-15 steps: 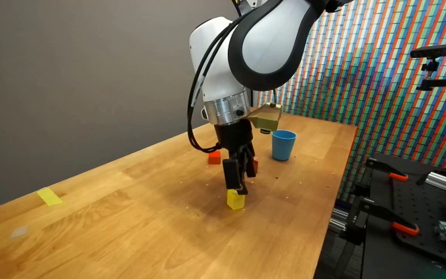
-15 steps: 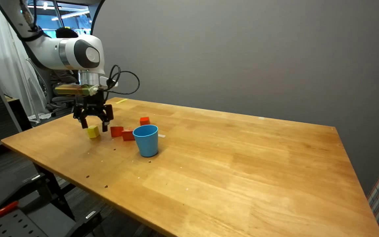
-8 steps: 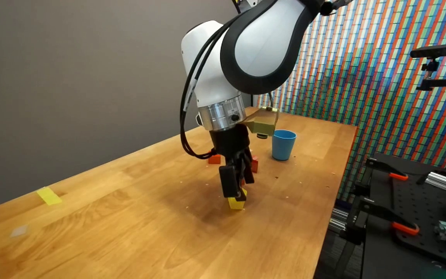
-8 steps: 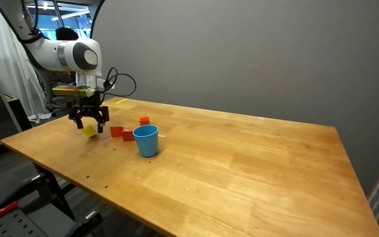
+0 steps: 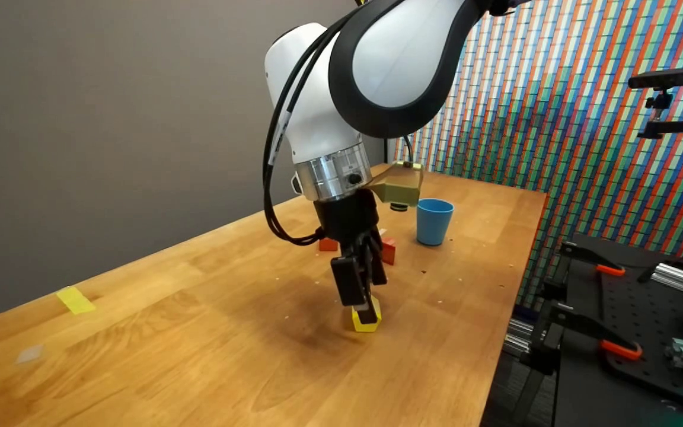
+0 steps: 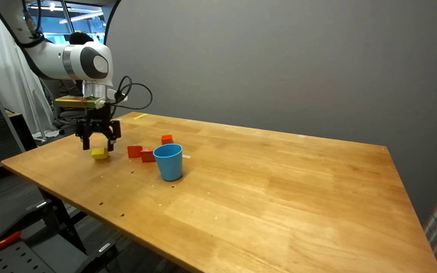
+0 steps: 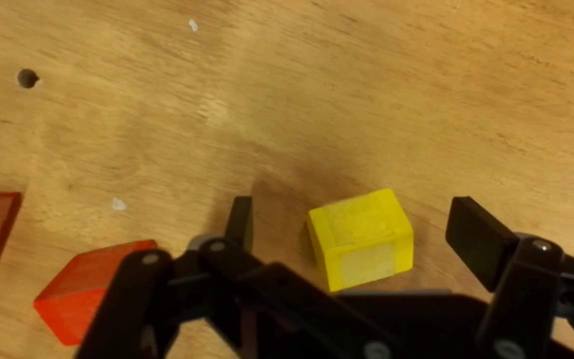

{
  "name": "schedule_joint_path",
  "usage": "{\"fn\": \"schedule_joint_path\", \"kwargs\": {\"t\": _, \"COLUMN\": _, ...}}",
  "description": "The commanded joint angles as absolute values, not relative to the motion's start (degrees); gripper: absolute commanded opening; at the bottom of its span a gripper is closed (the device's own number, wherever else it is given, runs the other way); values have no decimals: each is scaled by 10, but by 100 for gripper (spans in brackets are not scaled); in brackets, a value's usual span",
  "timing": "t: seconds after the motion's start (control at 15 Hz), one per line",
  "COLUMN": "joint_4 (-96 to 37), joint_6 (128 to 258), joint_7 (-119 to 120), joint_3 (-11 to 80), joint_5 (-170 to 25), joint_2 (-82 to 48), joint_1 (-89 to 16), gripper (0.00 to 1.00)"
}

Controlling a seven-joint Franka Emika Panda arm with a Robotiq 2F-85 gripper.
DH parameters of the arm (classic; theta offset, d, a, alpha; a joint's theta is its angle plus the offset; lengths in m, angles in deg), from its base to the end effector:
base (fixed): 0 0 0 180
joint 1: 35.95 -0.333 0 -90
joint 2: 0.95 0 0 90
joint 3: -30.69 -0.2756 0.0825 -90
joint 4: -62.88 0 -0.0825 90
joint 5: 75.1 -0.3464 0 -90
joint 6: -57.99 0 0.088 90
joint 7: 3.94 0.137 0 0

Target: Put the yellow thing in the cup

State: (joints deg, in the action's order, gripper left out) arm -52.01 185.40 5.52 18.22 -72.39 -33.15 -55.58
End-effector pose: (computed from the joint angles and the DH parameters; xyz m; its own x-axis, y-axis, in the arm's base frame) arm 0.4326 0.2770 0.1242 0.8601 0.3874 -0.3318 0.3992 -0.9162 -0.0349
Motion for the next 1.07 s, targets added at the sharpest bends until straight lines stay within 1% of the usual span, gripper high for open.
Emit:
{"fn": "schedule_joint_path", "kwargs": {"t": 0.0, "joint_4": -503, "joint_6": 1843, "joint_7": 35, "joint_3": 178, "joint_5": -737, "joint_2": -341, "joint_1": -552, "gripper": 100}}
{"fn": "schedule_joint_path", "kwargs": {"t": 0.33, "joint_4": -504, "joint_6": 1854, "joint_7": 12, "joint_3": 176, "joint_5": -731, "joint_2": -348, "joint_1": -553, "gripper": 100}}
{"fn": "schedule_joint_path", "kwargs": {"t": 0.4, "joint_4": -506, "joint_6": 1857, "joint_7": 8, "joint_3": 176, "joint_5": -727, "joint_2": -348, "joint_1": -555, "gripper": 75}}
{"fn": "schedule_joint_path", "kwargs": {"t": 0.47, "joint_4": -509, "joint_6": 1865, "joint_7": 7, "joint_3": 177, "joint_5": -721, "joint_2": -345, "joint_1": -558, "gripper": 74}}
{"fn": "schedule_joint_path", "kwargs": {"t": 0.67, "joint_4": -509, "joint_6": 1870, "joint_7": -3, "joint_3": 175, "joint_5": -718, "joint_2": -344, "joint_1": -559, "gripper": 49}}
{"fn": "schedule_joint_path", "kwargs": {"t": 0.87, "joint_4": -509, "joint_6": 1871, "joint_7": -15, "joint_3": 173, "joint_5": -722, "joint_2": -342, "joint_1": -555, "gripper": 26}}
{"fn": "schedule_joint_path", "kwargs": {"t": 0.93, "joint_4": -508, "joint_6": 1868, "joint_7": -17, "joint_3": 173, "joint_5": -722, "joint_2": -341, "joint_1": -553, "gripper": 22}}
{"fn": "schedule_joint_path", "kwargs": {"t": 1.0, "joint_4": -511, "joint_6": 1866, "joint_7": -15, "joint_3": 177, "joint_5": -720, "joint_2": -334, "joint_1": -553, "gripper": 22}}
